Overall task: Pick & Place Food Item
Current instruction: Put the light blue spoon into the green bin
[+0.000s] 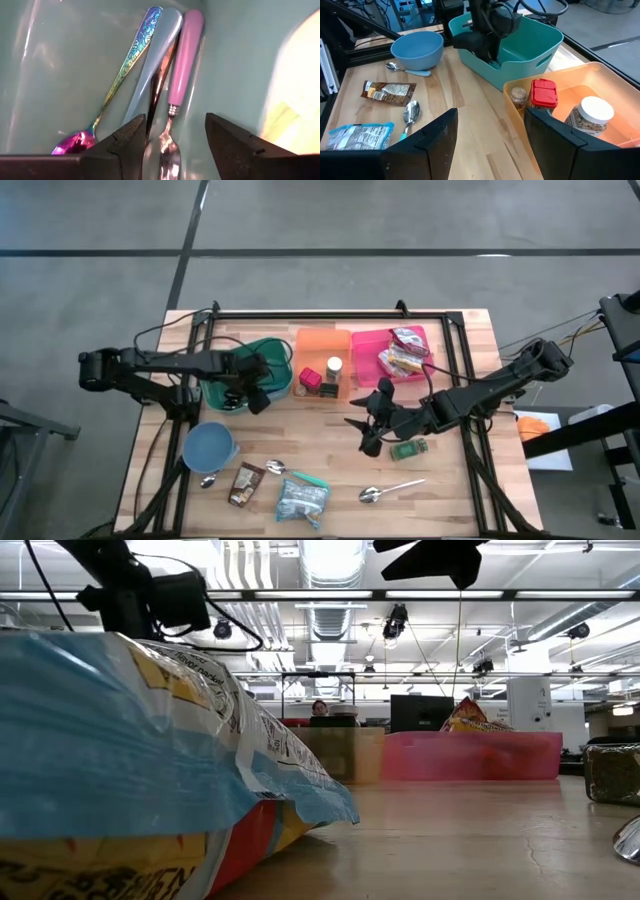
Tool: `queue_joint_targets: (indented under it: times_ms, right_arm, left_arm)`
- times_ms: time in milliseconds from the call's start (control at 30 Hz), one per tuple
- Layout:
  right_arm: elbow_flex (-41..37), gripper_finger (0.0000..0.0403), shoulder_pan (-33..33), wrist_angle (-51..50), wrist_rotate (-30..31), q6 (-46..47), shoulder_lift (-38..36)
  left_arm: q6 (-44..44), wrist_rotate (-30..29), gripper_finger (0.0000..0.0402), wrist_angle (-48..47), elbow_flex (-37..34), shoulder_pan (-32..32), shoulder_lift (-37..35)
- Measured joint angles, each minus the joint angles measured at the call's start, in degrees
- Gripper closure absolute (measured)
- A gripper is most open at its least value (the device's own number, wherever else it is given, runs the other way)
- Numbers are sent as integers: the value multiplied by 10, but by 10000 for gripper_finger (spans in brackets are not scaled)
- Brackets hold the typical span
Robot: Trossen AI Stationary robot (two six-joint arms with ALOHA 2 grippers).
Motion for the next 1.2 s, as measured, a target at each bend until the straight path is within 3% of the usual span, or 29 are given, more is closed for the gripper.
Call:
queue_joint_targets:
  times_ms: [600, 1200]
  right_arm:
    - [0, 177, 3, -1, 0, 8, -1]
    - [0, 177, 3, -1, 0, 11, -1]
  left_arm:
    - [0, -2, 194, -114, 118, -20, -1]
    - [-54, -24, 193, -162, 196, -189, -1]
